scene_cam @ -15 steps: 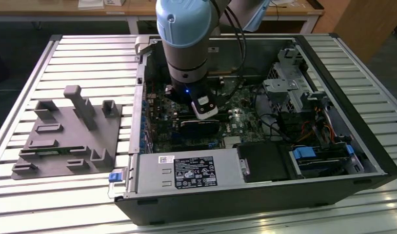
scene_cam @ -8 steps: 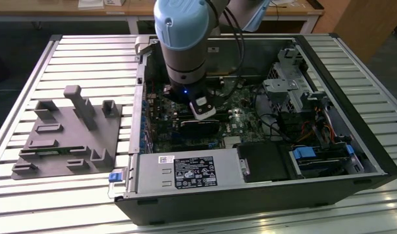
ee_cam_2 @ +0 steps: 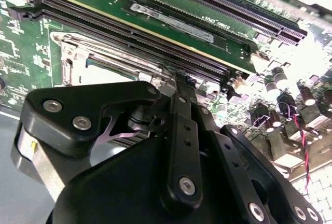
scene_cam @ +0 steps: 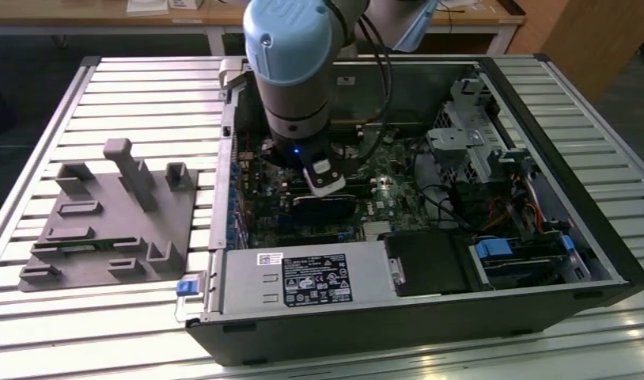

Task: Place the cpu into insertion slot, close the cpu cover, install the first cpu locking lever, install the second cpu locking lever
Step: 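Install the second cpu locking lever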

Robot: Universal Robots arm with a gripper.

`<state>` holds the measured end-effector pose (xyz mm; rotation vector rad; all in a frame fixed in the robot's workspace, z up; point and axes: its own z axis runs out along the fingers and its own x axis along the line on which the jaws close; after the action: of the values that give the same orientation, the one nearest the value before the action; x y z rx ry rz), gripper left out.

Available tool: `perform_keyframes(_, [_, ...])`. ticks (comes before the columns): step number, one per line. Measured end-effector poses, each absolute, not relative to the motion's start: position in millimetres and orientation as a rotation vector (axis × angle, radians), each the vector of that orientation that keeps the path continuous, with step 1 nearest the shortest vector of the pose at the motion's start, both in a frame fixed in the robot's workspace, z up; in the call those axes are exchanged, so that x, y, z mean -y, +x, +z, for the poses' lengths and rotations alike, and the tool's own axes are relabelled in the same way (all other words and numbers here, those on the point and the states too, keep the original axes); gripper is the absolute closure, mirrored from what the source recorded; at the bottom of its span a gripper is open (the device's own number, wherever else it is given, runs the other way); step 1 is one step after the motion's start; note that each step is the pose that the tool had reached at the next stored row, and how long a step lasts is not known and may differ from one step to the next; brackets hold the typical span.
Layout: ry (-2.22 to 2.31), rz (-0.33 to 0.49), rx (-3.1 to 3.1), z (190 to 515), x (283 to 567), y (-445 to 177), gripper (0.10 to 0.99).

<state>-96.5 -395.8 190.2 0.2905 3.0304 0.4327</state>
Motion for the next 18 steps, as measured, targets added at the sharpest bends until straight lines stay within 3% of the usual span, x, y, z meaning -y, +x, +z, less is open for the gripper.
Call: perform_keyframes(18, [0.290, 0.427, -3.031, 201, 394, -97, 0.980])
